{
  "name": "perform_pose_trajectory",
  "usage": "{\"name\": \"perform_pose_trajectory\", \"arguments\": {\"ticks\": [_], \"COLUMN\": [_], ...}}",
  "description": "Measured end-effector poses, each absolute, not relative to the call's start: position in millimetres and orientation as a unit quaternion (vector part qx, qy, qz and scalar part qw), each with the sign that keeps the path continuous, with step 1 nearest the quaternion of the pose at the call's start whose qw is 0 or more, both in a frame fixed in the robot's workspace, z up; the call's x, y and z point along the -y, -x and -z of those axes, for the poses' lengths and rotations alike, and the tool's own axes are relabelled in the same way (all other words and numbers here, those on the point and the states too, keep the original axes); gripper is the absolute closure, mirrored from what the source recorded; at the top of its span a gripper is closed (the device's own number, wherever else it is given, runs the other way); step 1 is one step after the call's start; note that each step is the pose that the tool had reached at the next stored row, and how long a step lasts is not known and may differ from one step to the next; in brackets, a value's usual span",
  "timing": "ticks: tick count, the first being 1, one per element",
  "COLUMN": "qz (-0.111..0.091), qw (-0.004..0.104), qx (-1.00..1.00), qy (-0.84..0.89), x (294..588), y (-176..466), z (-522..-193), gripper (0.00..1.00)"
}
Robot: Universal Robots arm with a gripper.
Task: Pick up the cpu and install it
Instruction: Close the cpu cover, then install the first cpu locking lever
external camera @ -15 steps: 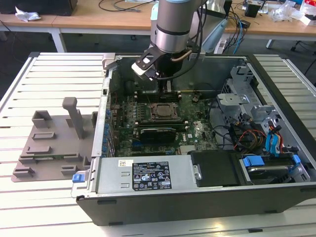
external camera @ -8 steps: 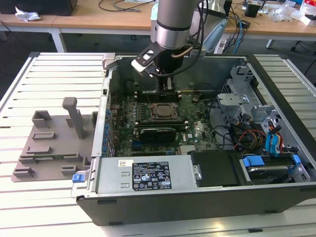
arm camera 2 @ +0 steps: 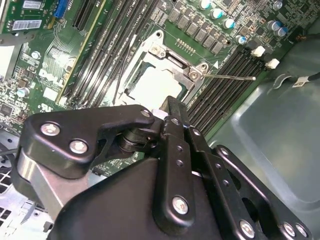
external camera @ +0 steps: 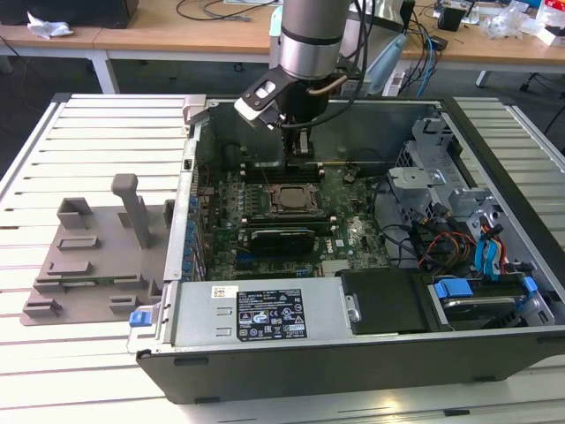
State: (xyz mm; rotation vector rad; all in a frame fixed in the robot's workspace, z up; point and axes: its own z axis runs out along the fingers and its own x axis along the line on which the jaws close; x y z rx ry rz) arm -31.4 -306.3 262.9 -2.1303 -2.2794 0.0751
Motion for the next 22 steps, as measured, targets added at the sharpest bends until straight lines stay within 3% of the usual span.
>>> {"name": "perform_pose_trajectory", "arguments": {"ticks": [22], "qz": [-0.024], "qw": [0.010], "qx": [0.734], "qy": [0.678], "x": [306.4], "y": [31.4], "z": [-276.6], "gripper": [0.89]}}
